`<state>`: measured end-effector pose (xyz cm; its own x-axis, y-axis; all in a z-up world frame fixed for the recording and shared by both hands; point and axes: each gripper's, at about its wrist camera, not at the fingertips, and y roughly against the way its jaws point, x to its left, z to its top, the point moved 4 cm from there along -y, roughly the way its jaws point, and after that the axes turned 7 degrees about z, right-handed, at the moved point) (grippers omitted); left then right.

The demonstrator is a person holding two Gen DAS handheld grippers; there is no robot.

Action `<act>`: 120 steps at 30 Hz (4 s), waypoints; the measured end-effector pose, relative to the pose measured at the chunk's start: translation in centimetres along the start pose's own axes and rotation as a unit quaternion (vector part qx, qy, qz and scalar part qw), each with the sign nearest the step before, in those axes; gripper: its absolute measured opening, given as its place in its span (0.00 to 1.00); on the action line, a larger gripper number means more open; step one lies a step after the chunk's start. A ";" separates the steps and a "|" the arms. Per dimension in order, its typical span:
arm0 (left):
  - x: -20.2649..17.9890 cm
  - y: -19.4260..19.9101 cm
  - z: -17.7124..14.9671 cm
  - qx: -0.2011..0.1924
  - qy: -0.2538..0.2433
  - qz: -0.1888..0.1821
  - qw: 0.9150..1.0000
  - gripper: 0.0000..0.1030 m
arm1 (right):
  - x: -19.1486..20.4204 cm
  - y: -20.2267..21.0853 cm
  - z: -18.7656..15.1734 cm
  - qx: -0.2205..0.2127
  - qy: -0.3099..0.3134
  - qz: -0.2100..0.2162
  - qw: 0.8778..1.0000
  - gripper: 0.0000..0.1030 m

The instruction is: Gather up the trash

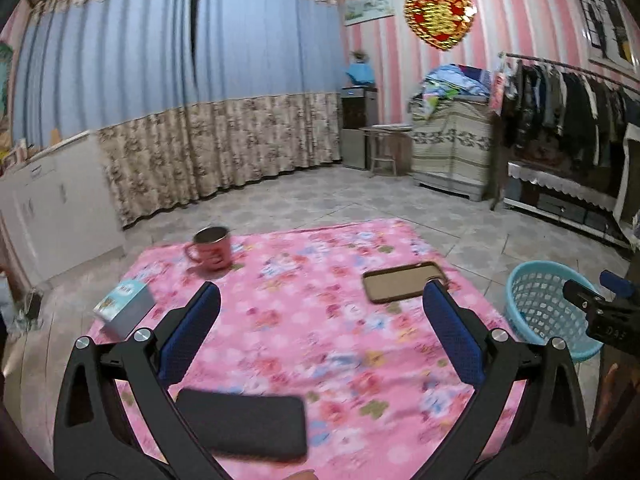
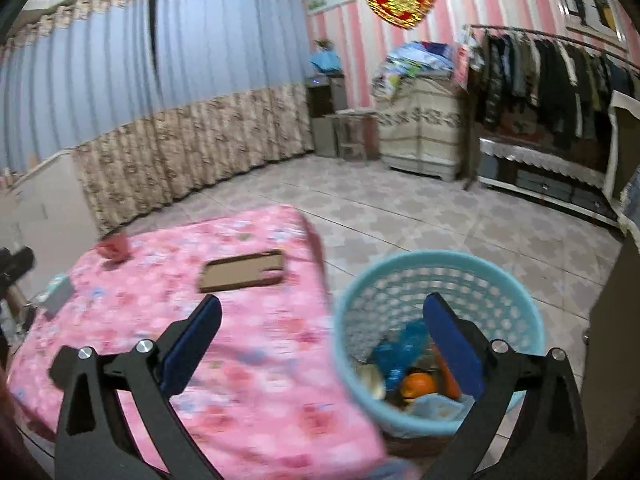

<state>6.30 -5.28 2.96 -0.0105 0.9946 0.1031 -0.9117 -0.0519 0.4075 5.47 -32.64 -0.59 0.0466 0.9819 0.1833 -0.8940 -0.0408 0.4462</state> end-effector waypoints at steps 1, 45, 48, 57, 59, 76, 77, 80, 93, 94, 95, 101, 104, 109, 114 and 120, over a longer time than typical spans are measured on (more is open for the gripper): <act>0.7 0.2 -0.5 0.003 0.005 0.002 1.000 0.95 | 0.9 0.2 -0.2 -0.002 0.003 0.006 1.000 0.96; 7.6 -0.9 -9.1 0.026 0.042 0.045 0.998 0.95 | 13.2 -0.3 -7.4 0.002 0.105 0.042 0.994 0.96; 7.6 -0.7 -9.1 0.022 0.044 0.045 0.998 0.95 | 13.4 -0.2 -7.5 0.002 0.108 0.043 0.993 0.96; 7.7 -0.4 -9.1 0.016 0.040 0.048 0.998 0.95 | 13.3 -0.2 -7.6 0.002 0.104 0.042 0.994 0.96; 7.7 -0.4 -9.1 0.017 0.040 0.047 0.998 0.95 | 13.3 -0.1 -7.6 0.001 0.102 0.042 0.994 0.96; 7.6 -0.3 -9.1 0.017 0.040 0.047 0.998 0.95 | 13.3 -0.1 -7.6 0.000 0.102 0.042 0.994 0.96; 7.6 -0.2 -9.1 0.017 0.040 0.047 0.998 0.95 | 13.3 -0.1 -7.6 0.000 0.103 0.042 0.994 0.96; 7.6 -0.2 -9.1 0.017 0.039 0.047 0.998 0.95 | 13.2 0.0 -7.5 0.000 0.103 0.042 0.994 0.96; 7.6 -0.1 -9.1 0.016 0.037 0.047 0.998 0.95 | 13.2 0.0 -7.5 -0.001 0.103 0.042 0.994 0.96; 7.6 0.0 -9.1 0.016 0.037 0.048 0.998 0.95 | 13.2 0.0 -7.5 -0.001 0.103 0.042 0.994 0.96; 7.6 -0.1 -9.1 0.015 0.037 0.048 0.998 0.95 | 13.2 0.0 -7.5 -0.001 0.103 0.042 0.994 0.96; 7.6 -0.1 -9.1 0.016 0.037 0.048 0.998 0.95 | 13.2 -0.1 -7.6 -0.001 0.103 0.042 0.994 0.96; 7.6 -0.1 -9.1 0.016 0.037 0.048 0.998 0.95 | 13.2 -0.1 -7.6 -0.001 0.103 0.042 0.994 0.96; 7.6 0.0 -9.1 0.015 0.036 0.048 0.998 0.95 | 13.2 0.0 -7.6 -0.002 0.103 0.042 0.994 0.96; 7.5 0.0 -9.1 0.015 0.036 0.048 0.998 0.95 | 13.2 -0.1 -7.6 -0.001 0.103 0.042 0.994 0.96; 7.5 0.0 -9.1 0.015 0.036 0.048 0.998 0.95 | 13.1 0.0 -7.6 -0.002 0.102 0.042 0.994 0.96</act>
<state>2.49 3.02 -4.49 -0.1276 0.9887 0.0782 -0.8925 -0.1489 0.4257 2.72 -18.36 -4.87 -0.1192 0.9921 0.0384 -0.8927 -0.1240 0.4333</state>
